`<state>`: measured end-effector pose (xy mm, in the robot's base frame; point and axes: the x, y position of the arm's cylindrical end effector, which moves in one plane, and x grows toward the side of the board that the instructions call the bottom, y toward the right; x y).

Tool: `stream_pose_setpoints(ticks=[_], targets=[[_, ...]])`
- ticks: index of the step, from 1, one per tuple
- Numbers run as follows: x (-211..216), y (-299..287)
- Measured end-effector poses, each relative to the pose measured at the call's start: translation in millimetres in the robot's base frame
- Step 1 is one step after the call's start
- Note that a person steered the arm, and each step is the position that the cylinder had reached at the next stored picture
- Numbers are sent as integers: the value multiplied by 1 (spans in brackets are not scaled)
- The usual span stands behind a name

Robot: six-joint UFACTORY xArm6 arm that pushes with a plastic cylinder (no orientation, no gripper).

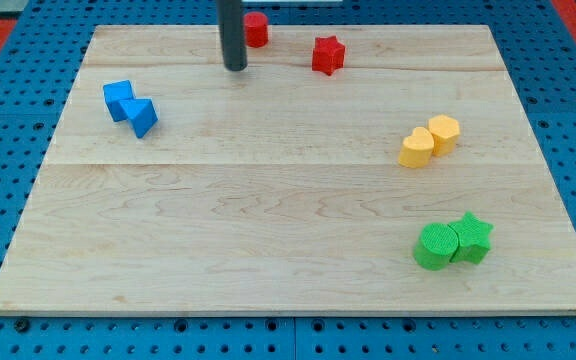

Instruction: Push the red star close to the red circle

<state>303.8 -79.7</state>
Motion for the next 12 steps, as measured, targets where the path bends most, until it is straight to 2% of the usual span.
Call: stream_pose_setpoints(ticks=[1, 2, 3, 4, 5, 6, 8, 9, 11, 12], targets=[[56, 71], [31, 172], [-31, 200], [-53, 115], [-73, 99], [-45, 99], [-41, 114], [-37, 99], [-19, 26], [0, 14]])
